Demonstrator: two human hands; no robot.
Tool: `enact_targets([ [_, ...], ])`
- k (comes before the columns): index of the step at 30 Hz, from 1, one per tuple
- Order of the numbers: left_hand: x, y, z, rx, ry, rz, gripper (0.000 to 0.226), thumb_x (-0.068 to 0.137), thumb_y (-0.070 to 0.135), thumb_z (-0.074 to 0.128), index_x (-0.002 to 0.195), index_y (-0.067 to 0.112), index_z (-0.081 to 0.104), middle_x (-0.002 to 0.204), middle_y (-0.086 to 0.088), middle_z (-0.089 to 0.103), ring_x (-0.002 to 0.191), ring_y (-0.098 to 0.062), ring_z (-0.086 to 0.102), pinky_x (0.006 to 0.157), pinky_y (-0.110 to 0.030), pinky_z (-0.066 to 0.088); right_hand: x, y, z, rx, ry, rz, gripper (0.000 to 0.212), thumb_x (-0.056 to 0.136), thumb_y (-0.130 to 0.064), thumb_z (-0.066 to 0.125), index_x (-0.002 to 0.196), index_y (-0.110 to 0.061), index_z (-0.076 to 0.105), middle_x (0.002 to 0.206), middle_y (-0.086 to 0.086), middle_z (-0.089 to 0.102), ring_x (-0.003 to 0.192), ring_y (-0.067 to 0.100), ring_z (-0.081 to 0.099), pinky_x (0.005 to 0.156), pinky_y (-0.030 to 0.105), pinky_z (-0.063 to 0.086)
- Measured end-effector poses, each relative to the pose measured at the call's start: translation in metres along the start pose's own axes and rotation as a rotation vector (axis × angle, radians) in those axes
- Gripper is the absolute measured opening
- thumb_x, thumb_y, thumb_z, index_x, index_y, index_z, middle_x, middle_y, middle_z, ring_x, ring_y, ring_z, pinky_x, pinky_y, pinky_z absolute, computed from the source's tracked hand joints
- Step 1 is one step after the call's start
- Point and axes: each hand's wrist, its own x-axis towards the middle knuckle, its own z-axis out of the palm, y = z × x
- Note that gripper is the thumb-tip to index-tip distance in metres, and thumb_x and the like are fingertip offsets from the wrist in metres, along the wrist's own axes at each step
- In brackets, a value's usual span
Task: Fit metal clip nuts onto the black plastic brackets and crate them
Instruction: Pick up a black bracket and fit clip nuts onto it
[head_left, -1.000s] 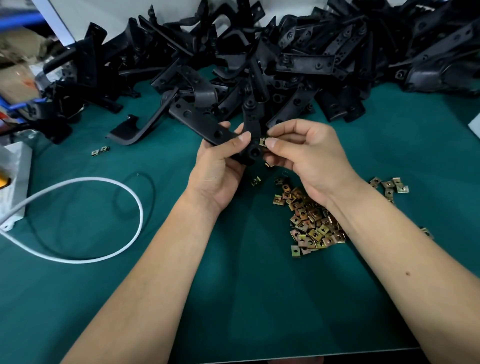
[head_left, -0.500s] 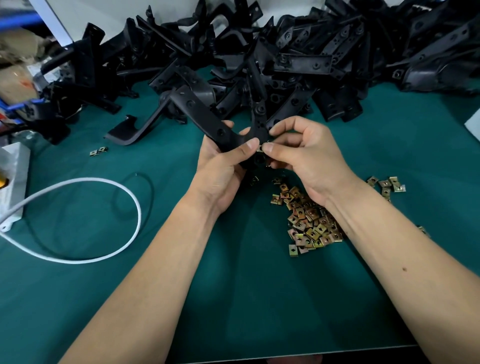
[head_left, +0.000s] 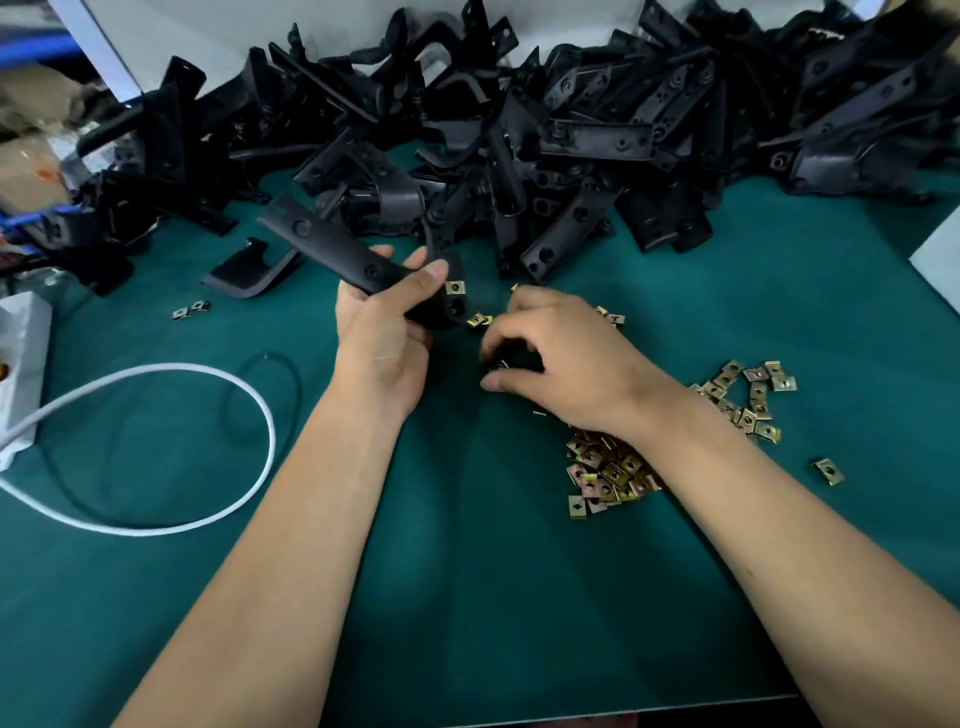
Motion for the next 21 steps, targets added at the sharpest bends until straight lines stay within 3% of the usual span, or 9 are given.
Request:
enact_targets([
  [5, 0.001, -0.001, -0.004, -0.049, -0.004, -0.053, 0.040, 0.080, -0.007, 0.072, 0.100, 0.021, 0.052, 0.084, 0.001, 0.074, 0.090, -0.018, 0.070, 0.081, -0.034, 0.054, 0.001, -0.008, 0.005, -0.161, 0.019, -0.004, 0.016, 0.098, -0.033, 0.068, 0.097, -0.017, 0.066, 0.100, -0.002, 0.056, 0.097, 0.018, 0.054, 0.082, 0.030, 0.039],
  [8, 0.000, -0.002, -0.003, -0.061, -0.013, -0.071, 0.038, 0.083, -0.009, 0.071, 0.100, 0.020, 0.053, 0.087, 0.000, 0.074, 0.088, -0.017, 0.071, 0.079, -0.034, 0.055, 0.001, -0.009, 0.008, -0.118, 0.084, 0.005, 0.014, 0.101, -0.026, 0.064, 0.103, -0.013, 0.059, 0.104, 0.001, 0.060, 0.095, 0.020, 0.055, 0.080, 0.030, 0.040],
  [12, -0.001, -0.003, -0.001, -0.054, -0.060, -0.122, 0.035, 0.087, -0.009, 0.067, 0.101, 0.019, 0.052, 0.090, -0.002, 0.074, 0.086, -0.020, 0.073, 0.076, -0.034, 0.058, 0.002, -0.002, 0.002, 0.103, 0.311, 0.041, 0.017, 0.101, -0.016, 0.064, 0.115, -0.007, 0.068, 0.100, 0.002, 0.072, 0.091, 0.014, 0.065, 0.083, 0.026, 0.051],
  [15, -0.004, -0.004, 0.001, -0.016, -0.105, -0.145, 0.037, 0.088, -0.009, 0.066, 0.109, 0.017, 0.050, 0.097, -0.006, 0.073, 0.090, -0.023, 0.072, 0.079, -0.037, 0.059, 0.002, 0.004, 0.000, 0.309, 0.473, 0.120, 0.018, 0.102, -0.008, 0.059, 0.106, -0.010, 0.076, 0.081, -0.003, 0.074, 0.071, 0.008, 0.066, 0.067, 0.017, 0.050],
  [18, -0.004, -0.006, 0.003, 0.036, -0.138, -0.167, 0.043, 0.089, -0.006, 0.067, 0.119, 0.016, 0.045, 0.112, -0.014, 0.069, 0.102, -0.030, 0.067, 0.091, -0.044, 0.055, 0.005, 0.009, -0.002, 0.626, 0.485, 0.234, 0.023, 0.102, -0.001, 0.055, 0.104, -0.008, 0.077, 0.081, 0.001, 0.076, 0.070, 0.010, 0.071, 0.066, 0.018, 0.052],
  [21, -0.004, -0.005, 0.004, 0.063, -0.168, -0.194, 0.042, 0.090, -0.003, 0.066, 0.120, 0.017, 0.046, 0.116, -0.017, 0.065, 0.103, -0.031, 0.065, 0.088, -0.045, 0.054, 0.005, 0.007, -0.005, 0.940, 0.482, 0.276, 0.019, 0.100, 0.005, 0.058, 0.103, -0.002, 0.075, 0.085, 0.010, 0.077, 0.079, 0.019, 0.076, 0.072, 0.023, 0.058],
])
